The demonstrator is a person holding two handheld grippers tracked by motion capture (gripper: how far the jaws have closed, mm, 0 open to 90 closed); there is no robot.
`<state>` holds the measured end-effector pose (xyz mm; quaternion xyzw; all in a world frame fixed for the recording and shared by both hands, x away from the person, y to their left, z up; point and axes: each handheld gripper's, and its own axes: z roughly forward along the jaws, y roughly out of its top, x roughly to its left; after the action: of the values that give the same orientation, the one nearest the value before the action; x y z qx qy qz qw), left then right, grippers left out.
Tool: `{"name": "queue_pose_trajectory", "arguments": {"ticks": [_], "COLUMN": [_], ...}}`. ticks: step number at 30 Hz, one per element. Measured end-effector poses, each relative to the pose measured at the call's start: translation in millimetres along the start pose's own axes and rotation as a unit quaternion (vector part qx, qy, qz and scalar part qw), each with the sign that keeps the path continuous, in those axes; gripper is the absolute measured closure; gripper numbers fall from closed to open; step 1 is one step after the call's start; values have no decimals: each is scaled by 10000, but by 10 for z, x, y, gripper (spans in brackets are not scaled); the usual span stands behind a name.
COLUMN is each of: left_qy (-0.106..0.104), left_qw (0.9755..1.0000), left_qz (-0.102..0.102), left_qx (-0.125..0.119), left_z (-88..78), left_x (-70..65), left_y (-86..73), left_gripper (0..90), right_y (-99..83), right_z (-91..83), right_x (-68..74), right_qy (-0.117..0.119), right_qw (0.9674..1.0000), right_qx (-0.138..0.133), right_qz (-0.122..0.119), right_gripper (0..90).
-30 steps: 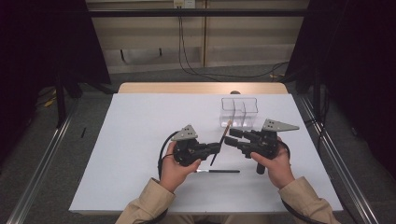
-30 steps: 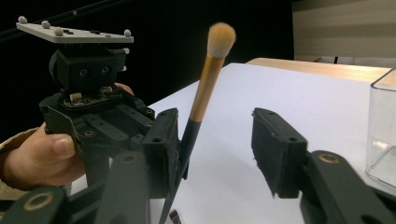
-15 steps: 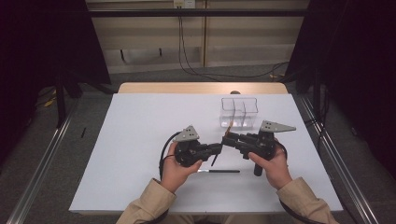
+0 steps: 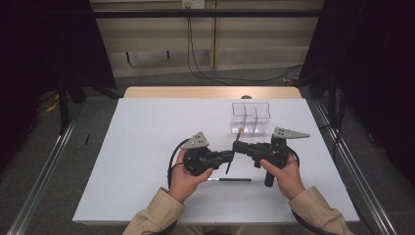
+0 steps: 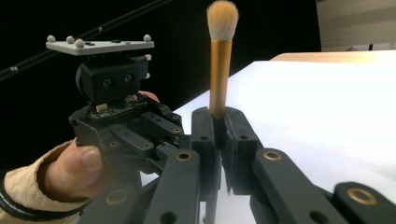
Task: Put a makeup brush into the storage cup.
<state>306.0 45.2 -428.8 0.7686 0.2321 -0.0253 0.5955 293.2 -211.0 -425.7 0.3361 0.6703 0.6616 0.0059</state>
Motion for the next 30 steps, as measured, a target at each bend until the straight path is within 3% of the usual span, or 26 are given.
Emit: {"name": "queue_pose_trajectory", "arguments": {"ticks": [4, 14, 23, 26, 30], "left_qy": [-79, -115, -113, -155, -235], "left_qw": [9999, 9996, 9992, 9984, 9981], "left_qz": [-98, -107, 143, 294, 367], "left_qx": [-109, -241, -360, -456, -436], "left_z": [-12, -49, -55, -40, -22], "left_x": [16, 44, 50, 46, 32], "left_y": [-4, 3, 14, 17, 31], "left_gripper": [771, 630, 452, 345, 269], "right_y": [20, 44, 45, 46, 48], "right_z": [-18, -62, -58, -57, -56], "right_x": [5, -4, 1, -1, -1], "right_qy": [8, -78, -93, -94, -96], "right_qw": [10000, 9997, 9996, 9995, 9994], "right_qx": [-27, -58, -32, -21, -6], "right_qz": [-73, -201, -271, -292, -332], "right_gripper": [843, 843, 843, 843, 843]}}
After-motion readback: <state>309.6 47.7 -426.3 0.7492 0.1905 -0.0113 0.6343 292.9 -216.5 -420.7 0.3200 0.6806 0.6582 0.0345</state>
